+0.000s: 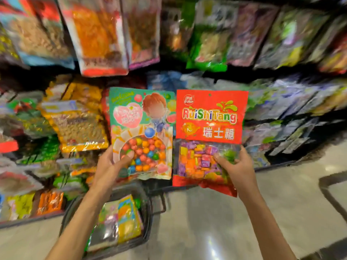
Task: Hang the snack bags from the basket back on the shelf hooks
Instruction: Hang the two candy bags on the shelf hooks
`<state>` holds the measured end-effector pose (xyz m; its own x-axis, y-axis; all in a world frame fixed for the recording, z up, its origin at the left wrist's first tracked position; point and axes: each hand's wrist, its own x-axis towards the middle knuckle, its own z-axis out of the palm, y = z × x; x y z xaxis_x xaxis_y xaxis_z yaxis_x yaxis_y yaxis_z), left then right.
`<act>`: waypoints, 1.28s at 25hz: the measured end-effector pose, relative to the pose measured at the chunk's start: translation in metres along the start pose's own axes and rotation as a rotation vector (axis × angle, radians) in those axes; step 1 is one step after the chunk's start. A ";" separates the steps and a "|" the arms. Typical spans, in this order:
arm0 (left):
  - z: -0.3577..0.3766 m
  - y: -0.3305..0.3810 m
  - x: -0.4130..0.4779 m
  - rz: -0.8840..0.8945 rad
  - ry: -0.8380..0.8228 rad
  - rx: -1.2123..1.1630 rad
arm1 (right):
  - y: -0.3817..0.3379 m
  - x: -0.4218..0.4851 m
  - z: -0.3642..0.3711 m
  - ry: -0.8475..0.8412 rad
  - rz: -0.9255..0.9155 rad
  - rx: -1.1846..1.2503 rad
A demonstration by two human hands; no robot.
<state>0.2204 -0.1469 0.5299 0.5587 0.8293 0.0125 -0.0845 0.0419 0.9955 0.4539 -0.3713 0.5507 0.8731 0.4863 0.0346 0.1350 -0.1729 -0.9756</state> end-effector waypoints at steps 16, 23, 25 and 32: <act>0.290 0.103 0.014 0.252 -0.283 -0.080 | -0.041 0.033 -0.291 0.339 -0.154 0.132; 0.424 0.102 0.063 0.256 -0.412 -0.164 | -0.032 0.121 -0.381 0.362 -0.173 0.149; 0.467 0.098 0.080 0.277 -0.445 -0.161 | -0.029 0.151 -0.411 0.373 -0.172 0.149; 0.612 0.086 0.127 0.296 -0.496 -0.087 | 0.002 0.254 -0.510 0.380 -0.176 0.152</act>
<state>0.7889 -0.3790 0.6745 0.8188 0.4534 0.3522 -0.3519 -0.0885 0.9319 0.9147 -0.6850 0.6682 0.9571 0.1423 0.2524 0.2513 0.0260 -0.9676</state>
